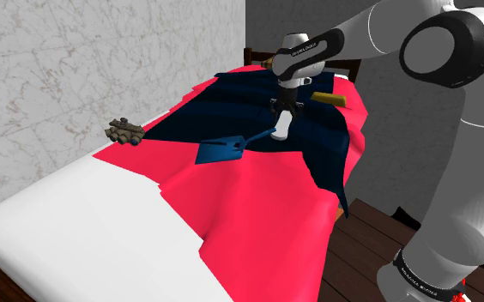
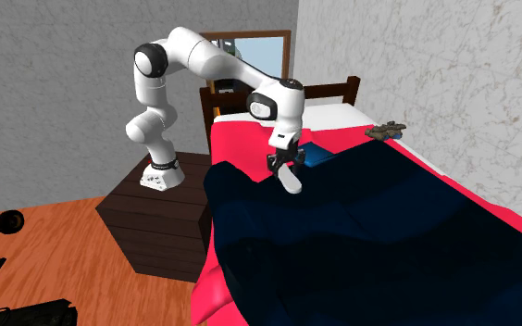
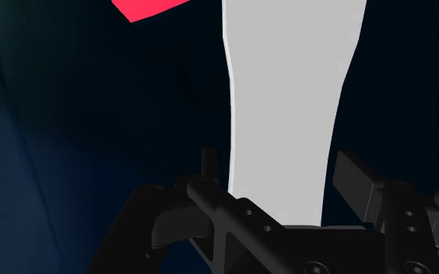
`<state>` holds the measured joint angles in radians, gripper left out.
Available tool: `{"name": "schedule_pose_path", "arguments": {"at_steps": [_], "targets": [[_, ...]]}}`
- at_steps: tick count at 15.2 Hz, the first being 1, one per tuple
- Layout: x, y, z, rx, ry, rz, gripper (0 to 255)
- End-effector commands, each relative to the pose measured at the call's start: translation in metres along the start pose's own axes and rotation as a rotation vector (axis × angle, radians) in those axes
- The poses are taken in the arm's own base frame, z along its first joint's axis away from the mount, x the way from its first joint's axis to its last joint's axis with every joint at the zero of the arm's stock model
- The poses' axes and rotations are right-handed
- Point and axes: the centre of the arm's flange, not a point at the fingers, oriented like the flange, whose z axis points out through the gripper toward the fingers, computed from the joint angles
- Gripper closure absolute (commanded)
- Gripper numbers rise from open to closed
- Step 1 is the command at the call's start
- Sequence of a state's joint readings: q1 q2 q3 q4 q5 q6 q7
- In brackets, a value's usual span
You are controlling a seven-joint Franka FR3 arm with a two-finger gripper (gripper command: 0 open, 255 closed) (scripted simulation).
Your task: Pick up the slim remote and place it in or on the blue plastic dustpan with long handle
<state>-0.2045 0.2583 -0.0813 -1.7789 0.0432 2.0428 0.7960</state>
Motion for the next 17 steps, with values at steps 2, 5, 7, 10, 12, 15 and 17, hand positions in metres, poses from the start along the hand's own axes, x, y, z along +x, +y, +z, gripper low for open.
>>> {"name": "schedule_pose_path", "arguments": {"at_steps": [2,5,7,10,12,15,17], "targets": [[0.001,0.0,-0.016,0.0,0.0,0.0,255],[0.001,0.0,-0.032,0.0,0.0,0.0,255],[0.001,0.0,-0.043,0.0,0.0,0.0,255],[0.001,-0.001,-0.058,0.0,0.0,0.0,255],[0.001,-0.001,-0.069,0.0,0.0,0.0,255],[0.0,-0.001,-0.085,0.0,0.0,0.0,255],[0.0,-0.001,-0.092,0.0,0.0,0.0,255]]}}
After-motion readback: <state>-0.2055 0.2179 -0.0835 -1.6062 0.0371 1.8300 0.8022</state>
